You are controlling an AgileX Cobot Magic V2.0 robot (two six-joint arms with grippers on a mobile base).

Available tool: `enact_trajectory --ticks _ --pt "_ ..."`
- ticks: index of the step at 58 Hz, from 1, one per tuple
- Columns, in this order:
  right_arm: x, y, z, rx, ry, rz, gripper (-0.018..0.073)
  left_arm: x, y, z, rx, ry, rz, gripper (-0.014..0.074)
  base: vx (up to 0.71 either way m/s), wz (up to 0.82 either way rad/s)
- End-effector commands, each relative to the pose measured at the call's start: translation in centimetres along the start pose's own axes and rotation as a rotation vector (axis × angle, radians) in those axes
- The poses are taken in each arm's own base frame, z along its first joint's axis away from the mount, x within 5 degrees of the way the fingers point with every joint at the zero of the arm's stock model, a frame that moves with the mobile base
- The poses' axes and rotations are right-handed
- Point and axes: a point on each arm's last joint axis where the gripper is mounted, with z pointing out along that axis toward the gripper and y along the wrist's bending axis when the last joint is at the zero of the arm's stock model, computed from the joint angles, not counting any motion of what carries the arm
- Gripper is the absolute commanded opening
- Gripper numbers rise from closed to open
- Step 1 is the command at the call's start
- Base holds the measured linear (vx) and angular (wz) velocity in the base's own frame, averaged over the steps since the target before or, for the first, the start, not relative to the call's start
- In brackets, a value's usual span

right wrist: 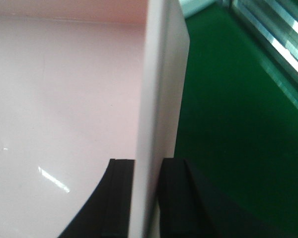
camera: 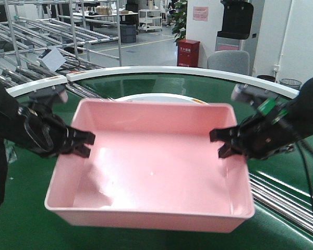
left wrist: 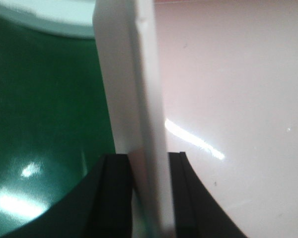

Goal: Grab pink bin and stack on right shelf
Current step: 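Lift the pink bin off the conveyor with both grippers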

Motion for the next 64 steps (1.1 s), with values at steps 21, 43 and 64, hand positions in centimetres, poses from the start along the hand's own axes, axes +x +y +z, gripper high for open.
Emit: enact_trajectory --ticks 21,43,64 --pt "-0.7 2.5 -9.7 -0.059 -0.25 -0.05 -0.0009 2.8 -5.8 -9.1 0.125 -0.306 -0.005 -0.0008 0.0 0.0" --pt "0.4 1.9 -8.1 -0.049 -0.191 -0.034 -0.0008 3.2 -5.9 -9.7 0.12 -0.31 0.006 -0.0008 0.0 0.0" --pt "0.4 1.9 -8.1 -0.049 -0.191 -0.034 -0.0008 3.2 -5.9 -9.7 0.12 -0.31 0.006 -0.0008 0.0 0.0"
